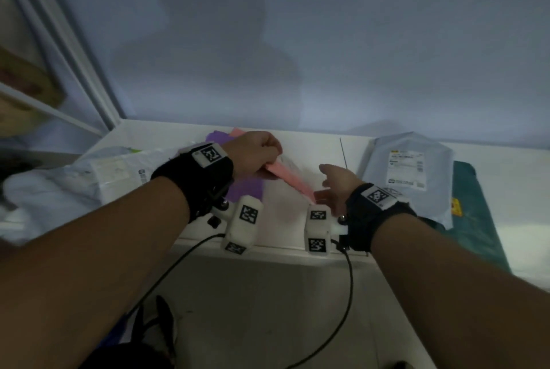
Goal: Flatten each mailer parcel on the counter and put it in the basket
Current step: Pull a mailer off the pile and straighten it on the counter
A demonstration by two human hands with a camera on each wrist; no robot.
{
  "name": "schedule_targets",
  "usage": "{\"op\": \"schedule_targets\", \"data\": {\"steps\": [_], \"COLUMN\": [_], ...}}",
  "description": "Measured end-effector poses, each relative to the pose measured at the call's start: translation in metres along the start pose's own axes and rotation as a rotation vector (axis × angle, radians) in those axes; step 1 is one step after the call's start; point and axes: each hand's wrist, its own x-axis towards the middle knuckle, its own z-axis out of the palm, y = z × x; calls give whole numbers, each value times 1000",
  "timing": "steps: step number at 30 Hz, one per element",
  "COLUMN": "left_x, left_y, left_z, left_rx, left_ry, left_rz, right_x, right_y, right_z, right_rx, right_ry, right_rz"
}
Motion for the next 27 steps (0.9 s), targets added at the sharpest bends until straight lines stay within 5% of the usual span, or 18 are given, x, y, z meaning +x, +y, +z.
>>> {"op": "schedule_targets", "data": {"steps": [6, 12, 18, 27], "left_x": [-46, -55, -21, -4], "left_y": [9, -14, -65, -92], "left_z": [-6, 0, 32, 49], "left_rx": [-196, 229, 447, 863], "left_ry": [-15, 22, -22, -71], "left_rz": [8, -17, -110, -21], "right_x": [-46, -40, 6, 2], "right_y": [13, 16, 34, 51], "right_z": [-5, -13, -17, -23], "right_rx": [120, -286, -455, -796], "right_ry": [-92, 134, 104, 251], "right_rz": [-96, -281, -279, -328]}}
